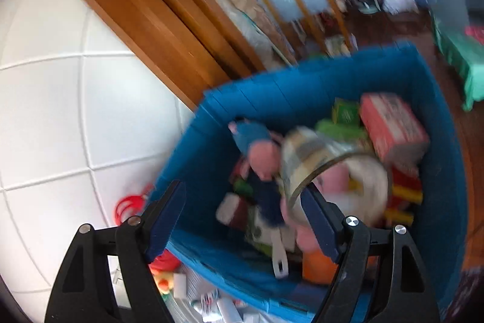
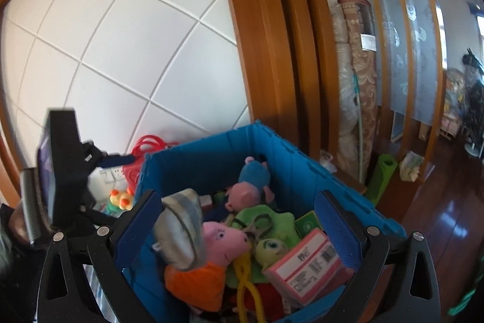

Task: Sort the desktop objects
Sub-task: 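Open both tools to drop the tissue pack and tape roll into the bin, then move both tools back over the remaining items on the bed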

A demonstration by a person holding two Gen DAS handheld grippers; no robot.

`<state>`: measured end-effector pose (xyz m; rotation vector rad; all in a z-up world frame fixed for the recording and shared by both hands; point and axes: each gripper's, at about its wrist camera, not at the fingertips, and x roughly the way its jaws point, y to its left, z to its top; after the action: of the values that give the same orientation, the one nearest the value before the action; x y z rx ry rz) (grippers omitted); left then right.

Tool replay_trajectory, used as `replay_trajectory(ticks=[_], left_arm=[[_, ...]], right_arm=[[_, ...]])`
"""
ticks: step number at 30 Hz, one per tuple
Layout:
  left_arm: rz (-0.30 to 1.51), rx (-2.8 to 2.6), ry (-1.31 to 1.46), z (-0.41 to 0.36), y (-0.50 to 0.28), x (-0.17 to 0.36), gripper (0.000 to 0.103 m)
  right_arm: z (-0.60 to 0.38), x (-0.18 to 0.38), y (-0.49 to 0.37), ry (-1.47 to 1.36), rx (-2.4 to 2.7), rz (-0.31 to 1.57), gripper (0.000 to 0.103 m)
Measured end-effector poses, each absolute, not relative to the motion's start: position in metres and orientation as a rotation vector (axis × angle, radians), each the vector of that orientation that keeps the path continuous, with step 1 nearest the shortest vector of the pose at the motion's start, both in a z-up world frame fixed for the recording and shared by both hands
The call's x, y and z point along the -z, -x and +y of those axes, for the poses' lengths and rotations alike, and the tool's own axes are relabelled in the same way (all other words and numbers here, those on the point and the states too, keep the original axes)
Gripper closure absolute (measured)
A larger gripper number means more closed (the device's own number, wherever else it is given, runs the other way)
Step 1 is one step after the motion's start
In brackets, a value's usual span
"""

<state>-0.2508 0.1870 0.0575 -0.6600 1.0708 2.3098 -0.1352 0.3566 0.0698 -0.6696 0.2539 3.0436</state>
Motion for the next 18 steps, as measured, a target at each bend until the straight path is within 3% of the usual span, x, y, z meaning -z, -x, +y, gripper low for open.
replay_trajectory(ticks=[3,8,13,18], left_arm=[[1.12,-2.29,0.709,0.183,0.251,-0.037,0.025],[0.933,-2.478,0.51,0.18,0.246,-0.093,0.024],[0.646,-2.643,0.605,0.14,0.273,-0.114,0.024],[0.627,-2.713,0.575,0.122,0.257,-0.1,0.024]], right_arm=[[0.359,-0.069,0.134,0.666,-3.04,0.252,0.0],[0.359,-0.071,0.138,0.65,-3.045,0.273,0.0],[0.357,-0.068,0.133,0.656,-3.063,0.255,0.0],[0.351,-0.068,0.134,0.645,-3.08,0.256,0.0]])
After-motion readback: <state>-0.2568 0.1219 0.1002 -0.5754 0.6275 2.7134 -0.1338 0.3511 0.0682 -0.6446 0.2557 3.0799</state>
